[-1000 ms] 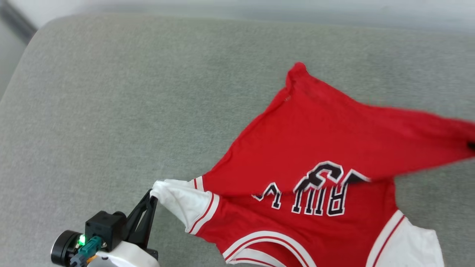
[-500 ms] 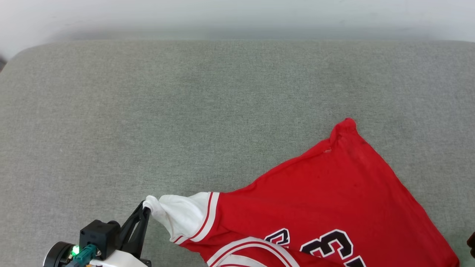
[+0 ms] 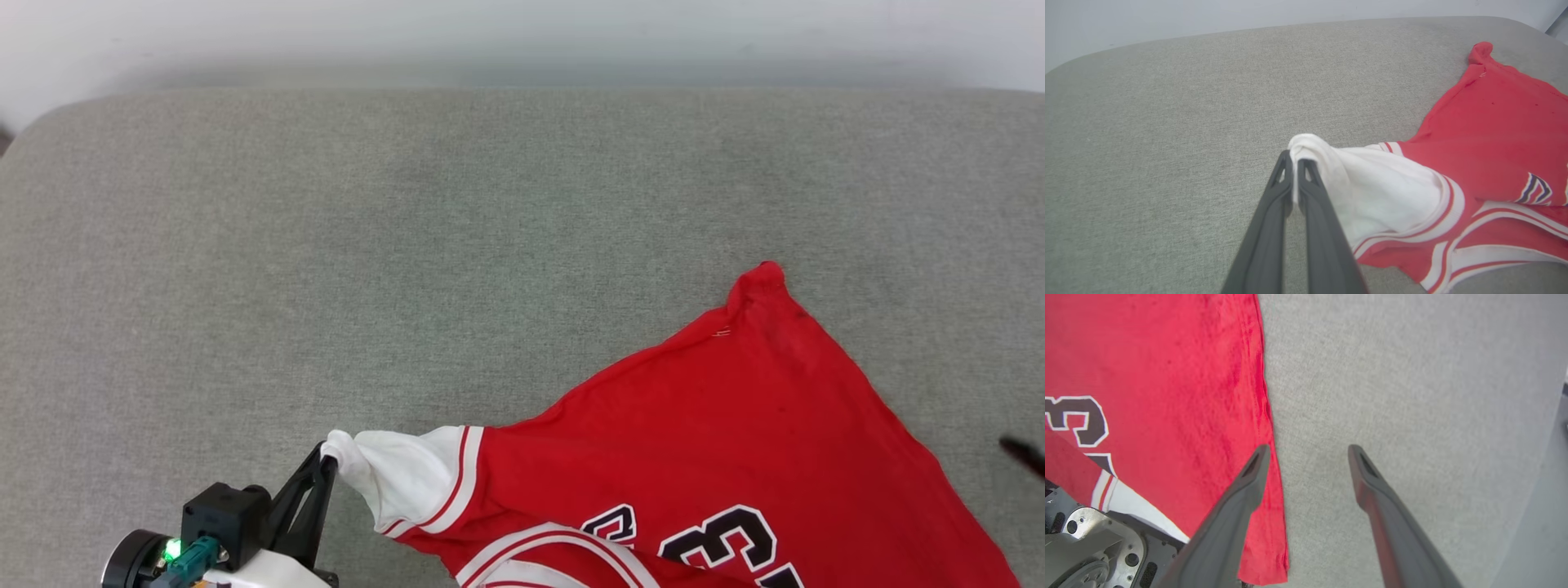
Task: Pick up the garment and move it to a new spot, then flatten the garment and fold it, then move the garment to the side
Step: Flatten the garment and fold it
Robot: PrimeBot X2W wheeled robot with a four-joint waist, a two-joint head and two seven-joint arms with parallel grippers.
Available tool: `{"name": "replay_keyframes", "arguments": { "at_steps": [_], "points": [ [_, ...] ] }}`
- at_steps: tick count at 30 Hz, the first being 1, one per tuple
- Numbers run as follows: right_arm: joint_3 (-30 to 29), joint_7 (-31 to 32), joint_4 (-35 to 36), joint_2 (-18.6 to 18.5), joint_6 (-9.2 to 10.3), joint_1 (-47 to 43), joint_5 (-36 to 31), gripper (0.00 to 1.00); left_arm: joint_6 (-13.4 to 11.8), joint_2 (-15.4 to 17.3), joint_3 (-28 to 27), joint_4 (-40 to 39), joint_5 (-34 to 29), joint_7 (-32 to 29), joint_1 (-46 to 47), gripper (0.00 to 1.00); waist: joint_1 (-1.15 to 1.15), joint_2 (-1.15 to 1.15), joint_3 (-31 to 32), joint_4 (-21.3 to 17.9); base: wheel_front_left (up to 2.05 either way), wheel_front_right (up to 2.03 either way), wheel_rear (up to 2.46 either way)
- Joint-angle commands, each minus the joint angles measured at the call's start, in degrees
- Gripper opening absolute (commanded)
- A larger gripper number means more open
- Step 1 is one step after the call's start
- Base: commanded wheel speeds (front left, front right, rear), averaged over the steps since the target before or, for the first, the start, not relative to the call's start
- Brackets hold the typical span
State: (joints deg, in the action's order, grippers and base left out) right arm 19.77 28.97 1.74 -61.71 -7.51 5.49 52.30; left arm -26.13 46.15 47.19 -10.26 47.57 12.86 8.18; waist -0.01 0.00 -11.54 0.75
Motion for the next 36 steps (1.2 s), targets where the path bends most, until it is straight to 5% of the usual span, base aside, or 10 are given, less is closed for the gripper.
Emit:
{"name": "replay_keyframes", "arguments": {
  "at_steps": [1,10,17,25,33,34,35,36],
  "points": [
    [-0.96,0.58,1.36,-0.21,0.04,2.09,-0.84,1.00,0.16,-0.22,-0.07,-0.18,-0.51,0.11,0.65,0.00,0.01,0.00,-0.50,0.42,0.00,0.00,0.00],
    [3.67,14.35,7.64,2.08,0.04,19.69,-6.62,1.00,1.29,-1.29,0.40,0.17,-2.08,-0.29,4.18,0.00,0.01,0.00,-5.06,3.26,0.00,0.00,0.00],
    [14.37,25.57,1.34,8.70,0.04,35.58,-10.97,1.00,2.02,-2.90,0.84,0.44,-3.27,-0.25,6.93,0.00,0.01,0.00,-9.26,5.80,0.00,0.00,0.00],
    [21.75,23.60,-12.72,15.87,0.04,45.24,-13.13,1.00,2.84,-4.48,1.33,0.58,-4.96,0.01,10.02,0.00,0.01,0.00,-13.56,8.77,0.00,0.00,0.00],
    [32.90,20.74,-20.52,17.16,0.03,43.08,-12.21,1.00,3.13,-5.88,1.94,1.30,-5.72,0.03,11.31,0.00,0.01,0.00,-15.31,9.81,0.00,0.00,0.00],
    [33.87,20.10,-20.96,17.11,0.03,42.84,-11.76,0.61,3.21,-6.02,2.01,1.43,-5.70,0.05,11.38,0.00,0.01,0.00,-15.18,9.74,0.00,0.00,0.00],
    [34.56,19.26,-21.16,17.17,0.03,42.88,-11.13,0.00,3.28,-6.14,2.06,1.58,-5.66,0.06,11.41,0.00,0.01,0.00,-14.89,9.65,0.00,0.00,0.00],
    [35.00,18.25,-21.39,17.22,0.03,43.00,-10.31,0.00,3.35,-6.27,2.16,1.82,-5.57,0.07,11.41,0.00,0.01,0.00,-14.45,9.55,0.00,0.00,0.00]
  ]
}}
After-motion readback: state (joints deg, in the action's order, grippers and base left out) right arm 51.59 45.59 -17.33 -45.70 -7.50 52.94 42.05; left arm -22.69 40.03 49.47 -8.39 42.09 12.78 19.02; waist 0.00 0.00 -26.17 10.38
